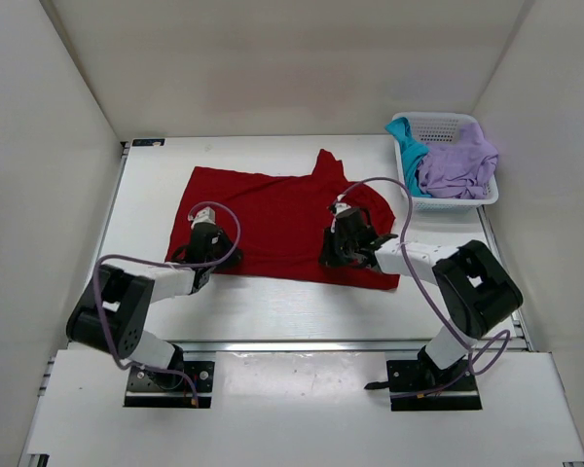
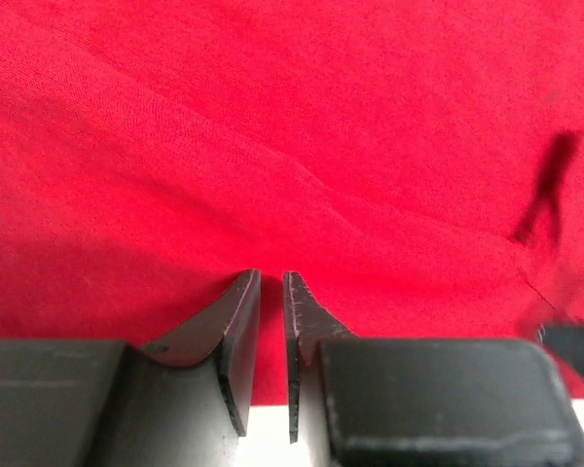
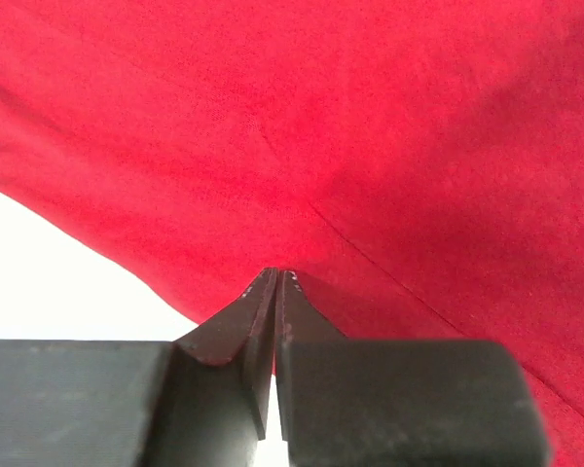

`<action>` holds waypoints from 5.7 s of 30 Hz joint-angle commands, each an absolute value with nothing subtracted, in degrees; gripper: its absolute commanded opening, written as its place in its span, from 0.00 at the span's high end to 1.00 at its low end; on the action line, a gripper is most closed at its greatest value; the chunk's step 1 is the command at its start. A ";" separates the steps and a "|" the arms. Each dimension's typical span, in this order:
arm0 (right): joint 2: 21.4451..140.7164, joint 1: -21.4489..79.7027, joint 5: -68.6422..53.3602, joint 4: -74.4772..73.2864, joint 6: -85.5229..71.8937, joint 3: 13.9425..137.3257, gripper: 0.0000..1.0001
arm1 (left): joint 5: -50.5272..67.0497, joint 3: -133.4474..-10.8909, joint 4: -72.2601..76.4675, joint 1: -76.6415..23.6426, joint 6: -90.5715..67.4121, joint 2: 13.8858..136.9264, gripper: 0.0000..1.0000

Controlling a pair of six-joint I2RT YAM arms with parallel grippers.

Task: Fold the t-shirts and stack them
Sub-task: Fold the flattened tshirt in 1/3 of the way, then grap the side of the flattened tshirt furthest away from the robot with both arms, then fold the other side of the tshirt into a rectangle

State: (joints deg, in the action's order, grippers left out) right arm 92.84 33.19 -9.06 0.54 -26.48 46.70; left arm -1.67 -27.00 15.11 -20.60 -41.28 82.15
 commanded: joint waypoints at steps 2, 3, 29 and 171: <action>93.60 33.05 -6.94 1.59 -24.09 45.09 0.99 | 1.40 -28.05 14.67 -15.57 -41.21 86.22 0.76; 93.52 33.39 -7.12 1.50 -24.43 45.00 1.00 | 2.89 -27.17 14.94 -15.64 -42.61 85.09 0.75; 68.72 24.99 -21.62 -7.57 -22.33 40.66 0.68 | 15.48 -25.52 -3.18 -11.24 -43.25 53.25 0.66; 36.66 9.49 -9.57 -22.06 -25.31 30.59 1.00 | 3.35 -48.00 -6.59 11.25 -32.35 74.19 1.00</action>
